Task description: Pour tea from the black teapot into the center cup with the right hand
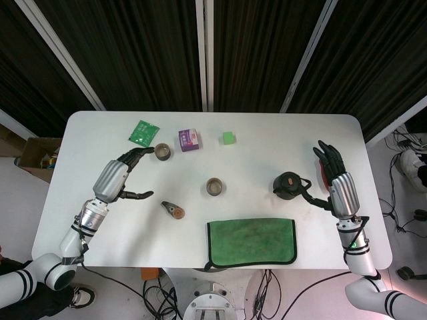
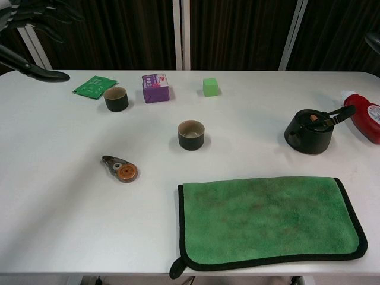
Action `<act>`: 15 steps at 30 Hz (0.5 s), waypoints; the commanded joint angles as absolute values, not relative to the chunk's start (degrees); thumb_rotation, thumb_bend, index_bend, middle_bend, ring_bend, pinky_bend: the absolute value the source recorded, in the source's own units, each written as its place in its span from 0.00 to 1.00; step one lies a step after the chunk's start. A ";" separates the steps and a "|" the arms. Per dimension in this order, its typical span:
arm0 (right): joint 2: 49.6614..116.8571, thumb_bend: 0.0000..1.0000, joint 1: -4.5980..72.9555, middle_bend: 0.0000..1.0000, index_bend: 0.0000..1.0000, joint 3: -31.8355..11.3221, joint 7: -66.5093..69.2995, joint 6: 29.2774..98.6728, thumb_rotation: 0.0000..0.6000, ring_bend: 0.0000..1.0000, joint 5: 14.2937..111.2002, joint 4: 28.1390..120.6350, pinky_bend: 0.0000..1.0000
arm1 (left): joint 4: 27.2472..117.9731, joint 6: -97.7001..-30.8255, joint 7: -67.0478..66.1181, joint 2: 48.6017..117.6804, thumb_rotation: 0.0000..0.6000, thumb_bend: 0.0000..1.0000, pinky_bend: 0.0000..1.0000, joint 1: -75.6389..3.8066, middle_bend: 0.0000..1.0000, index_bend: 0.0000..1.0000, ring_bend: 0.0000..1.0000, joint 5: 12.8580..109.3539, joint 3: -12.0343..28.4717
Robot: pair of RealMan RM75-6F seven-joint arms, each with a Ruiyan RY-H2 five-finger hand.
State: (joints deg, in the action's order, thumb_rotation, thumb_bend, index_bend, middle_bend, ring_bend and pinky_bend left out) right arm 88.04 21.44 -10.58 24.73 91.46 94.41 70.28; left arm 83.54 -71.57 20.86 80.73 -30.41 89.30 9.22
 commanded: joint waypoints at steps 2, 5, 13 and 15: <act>87.93 0.27 21.46 0.00 0.00 -10.53 24.68 91.47 1.00 0.00 94.07 70.35 0.00 | 83.49 -71.80 20.67 80.73 1.00 0.06 0.27 -30.54 0.19 0.13 0.16 89.35 8.99; 87.84 0.27 21.46 0.01 0.00 -10.27 24.64 91.16 1.00 0.00 93.79 70.27 0.00 | 83.61 -72.08 20.59 80.69 1.00 0.06 0.27 -30.53 0.19 0.13 0.16 89.28 8.83; 84.96 0.28 21.69 0.02 0.00 -8.83 22.80 88.67 1.00 0.00 93.67 71.34 0.00 | 83.90 -73.12 18.78 79.96 1.00 0.06 0.27 -30.02 0.19 0.13 0.16 89.16 8.13; 80.40 0.29 22.46 0.08 0.00 -6.93 19.10 84.01 1.00 0.00 94.17 73.03 0.00 | 83.70 -74.04 16.52 79.55 1.00 0.06 0.28 -29.43 0.19 0.13 0.16 89.21 7.86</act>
